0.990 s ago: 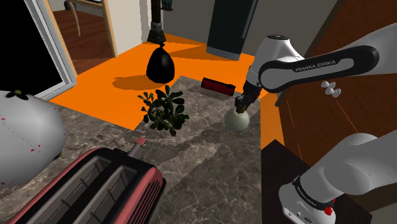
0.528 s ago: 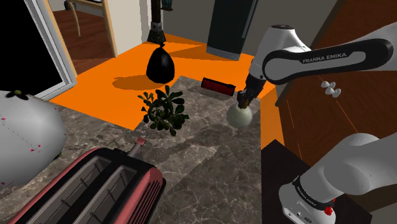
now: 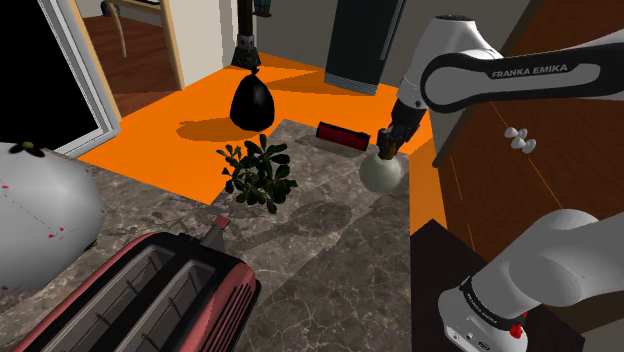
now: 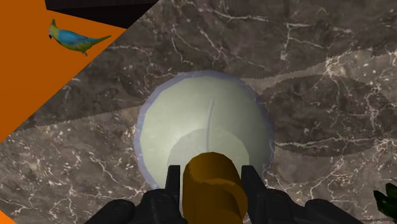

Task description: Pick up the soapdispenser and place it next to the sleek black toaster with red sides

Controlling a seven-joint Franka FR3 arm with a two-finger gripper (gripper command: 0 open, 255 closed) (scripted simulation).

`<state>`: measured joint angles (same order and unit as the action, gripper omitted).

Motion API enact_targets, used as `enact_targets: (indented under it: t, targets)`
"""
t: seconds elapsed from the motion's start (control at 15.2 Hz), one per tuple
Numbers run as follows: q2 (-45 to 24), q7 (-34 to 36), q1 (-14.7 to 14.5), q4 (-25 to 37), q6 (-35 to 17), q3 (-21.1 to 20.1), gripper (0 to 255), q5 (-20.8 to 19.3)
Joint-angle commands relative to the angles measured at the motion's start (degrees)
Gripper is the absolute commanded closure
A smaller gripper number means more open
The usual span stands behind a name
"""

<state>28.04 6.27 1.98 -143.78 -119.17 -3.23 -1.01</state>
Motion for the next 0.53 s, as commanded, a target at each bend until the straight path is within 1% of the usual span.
enact_targets:
  t: [0.0,0.46]
  targets:
    - [0.55,-0.16,0.03,1.09,1.63,0.1,255,0.0]
    - [1.67,-0.39,0.02,5.66,7.33,0.21,255,0.05]
